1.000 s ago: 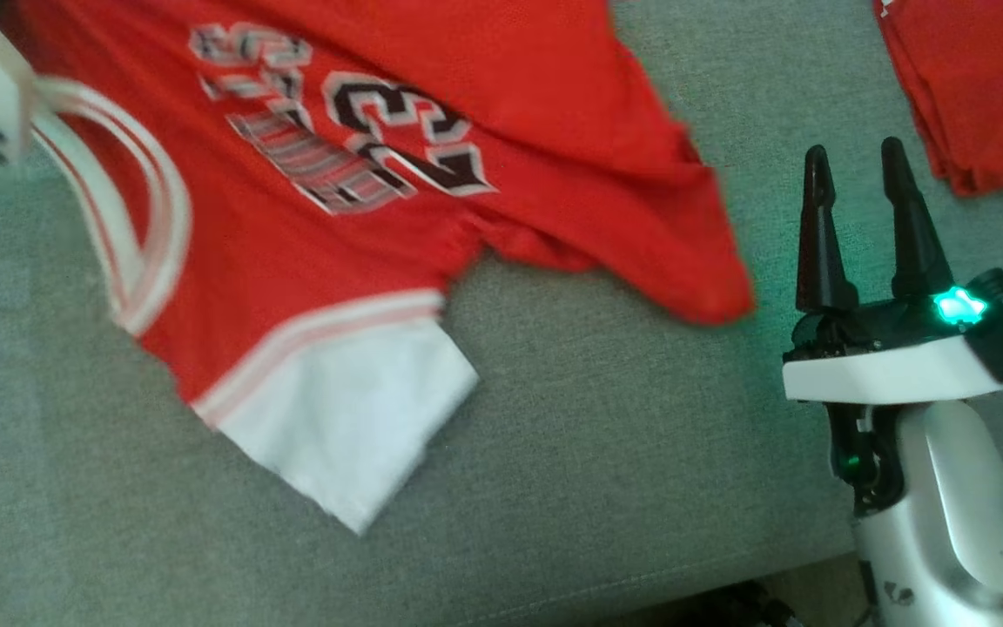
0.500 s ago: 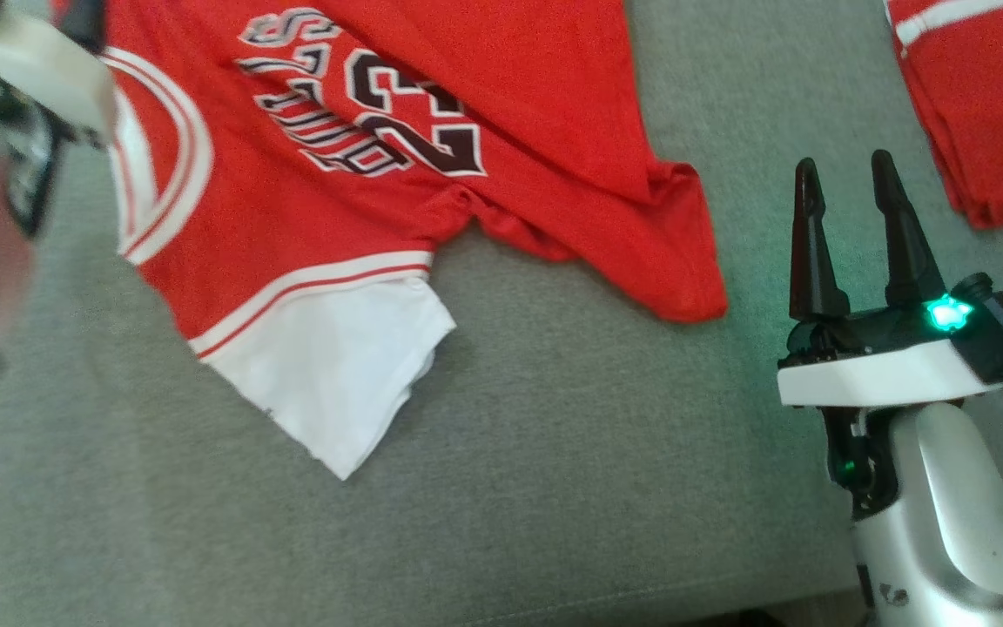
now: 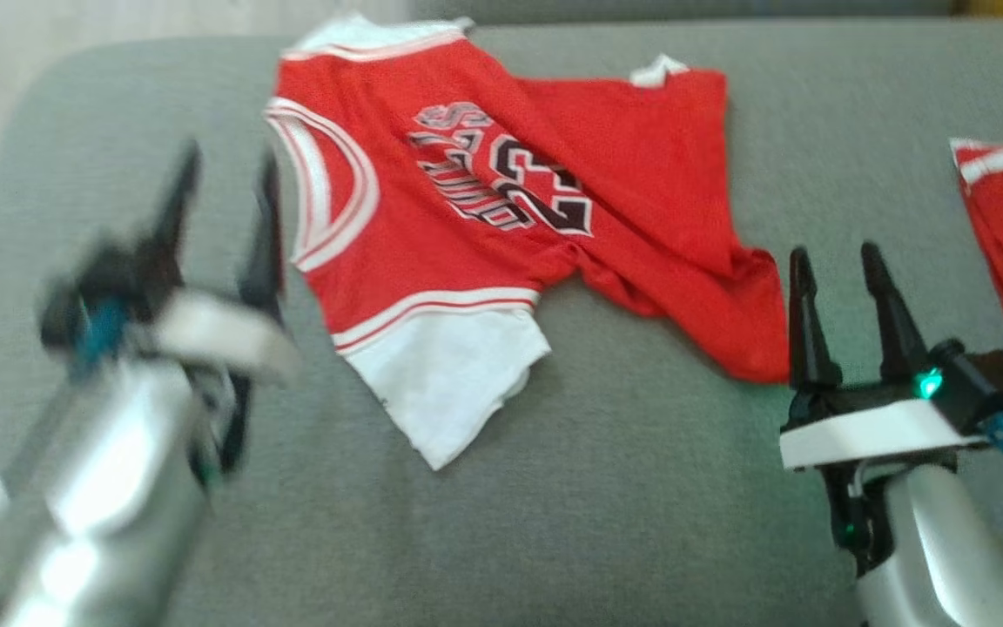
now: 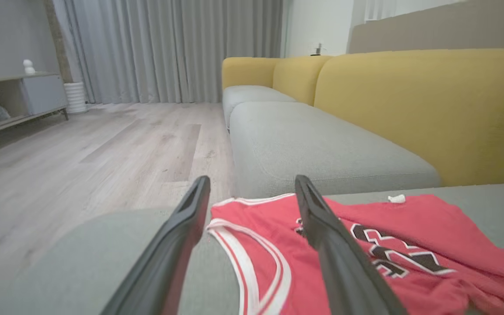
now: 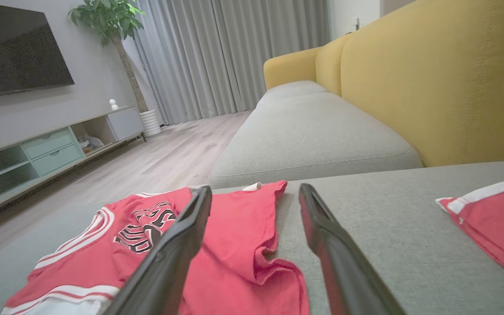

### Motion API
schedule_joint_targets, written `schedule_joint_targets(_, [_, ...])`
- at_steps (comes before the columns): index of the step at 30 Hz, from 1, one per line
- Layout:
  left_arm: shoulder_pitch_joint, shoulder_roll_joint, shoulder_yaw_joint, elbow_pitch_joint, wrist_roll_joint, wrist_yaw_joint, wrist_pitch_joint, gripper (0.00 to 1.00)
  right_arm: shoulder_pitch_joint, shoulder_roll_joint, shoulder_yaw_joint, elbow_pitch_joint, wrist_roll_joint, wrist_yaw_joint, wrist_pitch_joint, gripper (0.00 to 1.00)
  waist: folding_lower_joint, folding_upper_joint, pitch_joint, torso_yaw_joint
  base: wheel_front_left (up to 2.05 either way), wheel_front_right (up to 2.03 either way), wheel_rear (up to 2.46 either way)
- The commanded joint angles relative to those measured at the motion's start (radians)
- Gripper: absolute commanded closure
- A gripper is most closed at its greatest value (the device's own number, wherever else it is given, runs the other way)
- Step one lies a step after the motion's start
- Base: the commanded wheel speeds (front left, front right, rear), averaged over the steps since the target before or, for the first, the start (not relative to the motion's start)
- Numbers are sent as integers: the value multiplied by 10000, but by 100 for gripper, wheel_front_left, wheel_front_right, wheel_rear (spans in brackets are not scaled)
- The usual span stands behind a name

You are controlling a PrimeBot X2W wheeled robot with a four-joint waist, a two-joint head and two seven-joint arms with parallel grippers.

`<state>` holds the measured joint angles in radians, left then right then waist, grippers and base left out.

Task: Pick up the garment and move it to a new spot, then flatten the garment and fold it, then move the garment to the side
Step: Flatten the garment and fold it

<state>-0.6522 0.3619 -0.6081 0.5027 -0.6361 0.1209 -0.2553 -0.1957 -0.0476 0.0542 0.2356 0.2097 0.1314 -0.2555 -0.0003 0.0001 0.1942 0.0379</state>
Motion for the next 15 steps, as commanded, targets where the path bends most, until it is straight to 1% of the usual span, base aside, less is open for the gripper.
schedule_joint_targets(1, [533,158,616,-759,97,294,-61,0,-44,-26,228,-176,-62,-7,-52,0,3,-1,-548,520,0,0,0])
schedule_joint_targets(4, [2077,-72,1039,-2022,485,909,-62,0,72,-26,250,36,-44,-7,-1,0,3,-1,-645,654,0,0,0])
schedule_joint_targets(6, [2876,-267,1278,-2629,675,1103,-63,0,107,-26,257,88,23,-7,50,0,3,-1,-624,756,0,0,0])
schedule_joint_targets(8, [3375,-394,1421,-3066,935,1135,-63,0,105,-26,251,84,-52,-7,145,0,3,-1,-562,864,0,0,0])
schedule_joint_targets(10, [3698,-560,1510,-3328,1024,1045,-63,0,4,-26,176,60,-201,-7,294,0,3,-1,-459,961,0,0,0])
schedule_joint_targets(15, [3887,-826,1510,-3400,1276,780,-63,0,-841,-26,-448,304,-641,-7,1165,0,3,-1,-31,1180,0,0,0])
